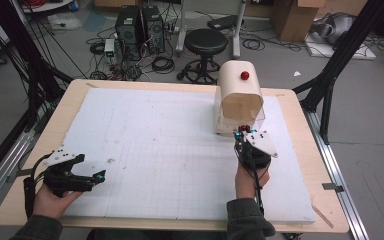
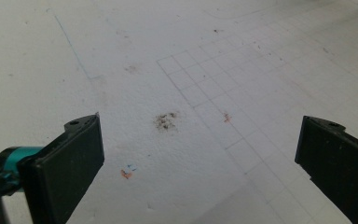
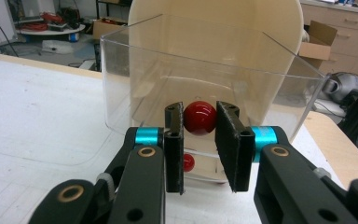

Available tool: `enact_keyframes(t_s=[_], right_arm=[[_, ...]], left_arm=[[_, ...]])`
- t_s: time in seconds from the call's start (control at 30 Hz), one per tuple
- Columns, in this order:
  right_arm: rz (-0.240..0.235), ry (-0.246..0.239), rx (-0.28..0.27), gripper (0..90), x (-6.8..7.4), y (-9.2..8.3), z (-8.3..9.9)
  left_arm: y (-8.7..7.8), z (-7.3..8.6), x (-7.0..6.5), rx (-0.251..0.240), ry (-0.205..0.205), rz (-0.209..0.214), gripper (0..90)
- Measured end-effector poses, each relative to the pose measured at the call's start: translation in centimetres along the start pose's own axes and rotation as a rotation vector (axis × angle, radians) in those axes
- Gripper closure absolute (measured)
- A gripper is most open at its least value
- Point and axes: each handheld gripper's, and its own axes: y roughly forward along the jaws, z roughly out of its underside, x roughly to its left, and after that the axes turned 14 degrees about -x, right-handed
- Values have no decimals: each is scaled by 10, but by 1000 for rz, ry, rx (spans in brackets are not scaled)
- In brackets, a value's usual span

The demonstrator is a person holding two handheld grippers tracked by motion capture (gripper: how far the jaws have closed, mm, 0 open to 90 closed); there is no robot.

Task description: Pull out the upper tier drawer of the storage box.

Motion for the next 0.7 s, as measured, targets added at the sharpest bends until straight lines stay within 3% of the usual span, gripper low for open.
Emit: enact_keyframes(t_s=[0.7], right_arm=[[-9,15,2,725,-2,-1,4]], left_arm=[[0,0,0,0,1,0,17]])
